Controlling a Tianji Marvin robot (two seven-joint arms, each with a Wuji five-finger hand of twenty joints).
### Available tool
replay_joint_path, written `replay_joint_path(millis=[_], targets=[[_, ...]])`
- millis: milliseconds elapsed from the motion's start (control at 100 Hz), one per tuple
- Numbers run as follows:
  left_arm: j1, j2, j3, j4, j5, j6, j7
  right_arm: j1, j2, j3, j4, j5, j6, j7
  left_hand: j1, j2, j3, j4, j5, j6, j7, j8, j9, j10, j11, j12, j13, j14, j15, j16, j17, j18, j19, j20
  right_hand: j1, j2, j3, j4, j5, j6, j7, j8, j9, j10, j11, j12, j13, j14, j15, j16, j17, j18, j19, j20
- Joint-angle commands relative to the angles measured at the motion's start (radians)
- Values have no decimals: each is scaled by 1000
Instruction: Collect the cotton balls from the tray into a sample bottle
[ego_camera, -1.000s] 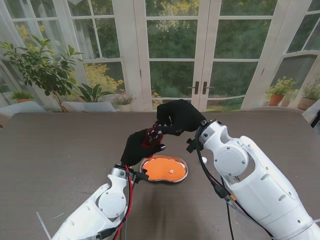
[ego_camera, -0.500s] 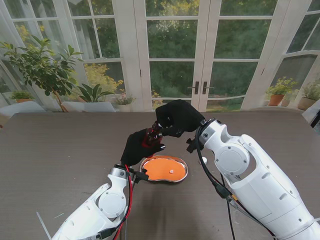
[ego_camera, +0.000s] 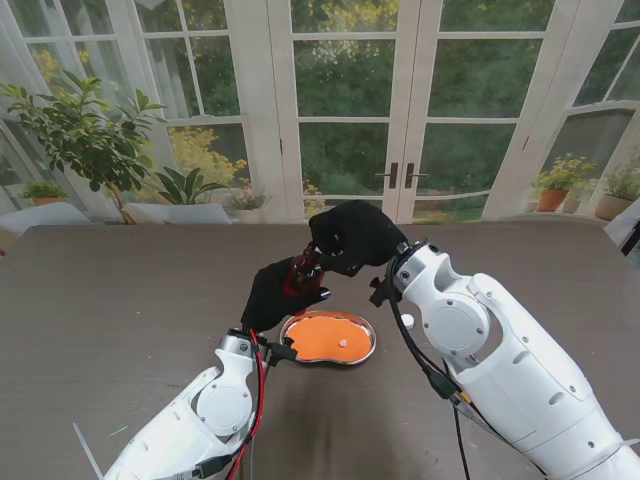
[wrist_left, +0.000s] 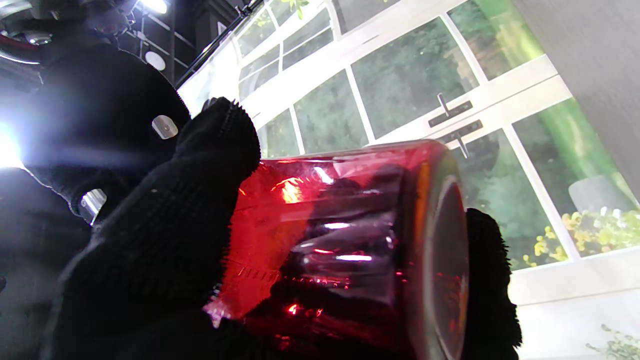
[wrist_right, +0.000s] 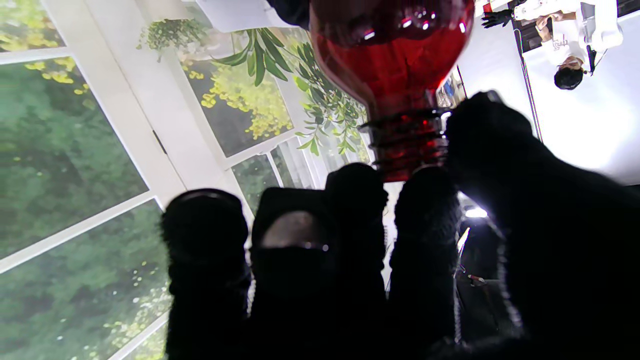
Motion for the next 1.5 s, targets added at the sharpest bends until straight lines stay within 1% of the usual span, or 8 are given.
replay_joint_path(millis=[0,290,550,680,790,860,1010,1490], targets=[[-1,-8,-1,-8,-3,-4,-15,-8,-3,-5,-2,-14,2,16,160,225,300,-16,179,-369,121,11,83,-180,18,-2,18,-68,15,-1,-11,-66,42,7,4,5,62,-7,-16,-14,9,-2,35,2,2,19,20,-46,32,20,14,-26,18,19],[0,-10,-1,-9,-4,-7,-11,-16,5,3,-13,-82,-29,4,159,225,299,-17,178,-368,121,11,83,-181,18,-3,19,-71,15,-2,-10,-66,43,7,5,-14,74,-11,-7,-20,5,-1,34,1,5,18,19,-35,34,18,5,-22,22,23],[-1,-10,-1,-8,-7,-9,-12,-24,13,13,-28,-192,-43,-32,160,224,300,-16,178,-367,121,11,83,-178,18,-3,20,-70,14,-2,-10,-66,43,7,-5,-7,70,-14,-12,-36,1,4,25,-4,5,17,20,-41,33,17,2,-25,28,27],[-2,-10,1,-7,-8,-9,-13,-26,10,12,-33,-210,-31,-54,160,225,299,-17,177,-366,120,11,83,-180,18,-3,18,-69,13,-2,-10,-66,43,7,-15,17,64,-15,-27,-41,-1,17,19,-4,1,12,20,-43,33,17,4,-26,31,27],[-2,-10,1,-7,-10,-8,-16,-26,10,10,-39,-231,-12,-64,160,225,299,-17,177,-368,121,11,83,-181,18,-4,19,-72,14,-2,-10,-66,42,7,-34,61,49,-9,-55,-39,-7,44,13,-9,-1,3,20,-52,32,16,6,-33,34,26],[-1,-9,1,-8,-10,-7,-17,-26,9,10,-41,-232,-1,-66,160,224,298,-17,177,-368,120,11,83,-182,18,-3,19,-71,14,-2,-10,-66,42,7,-52,90,34,-9,-85,-25,-9,63,2,-9,-5,-6,20,-55,32,16,8,-36,35,24],[-1,-8,2,-9,-9,-5,-20,-21,8,11,-43,-221,9,-60,161,224,300,-16,179,-367,121,11,83,-181,18,-3,18,-71,13,-2,-10,-66,42,7,-61,85,20,-12,-127,-10,-24,65,-13,-5,-11,-17,20,-57,29,14,7,-39,37,23],[0,-8,1,-10,-11,-3,-20,-9,9,-11,-31,-203,0,-40,158,223,302,-17,178,-368,121,11,84,-182,19,-3,21,-71,14,-1,-9,-65,43,7,-49,102,4,-13,-157,10,-28,62,-27,-9,-6,-40,21,-61,28,13,4,-38,38,22]])
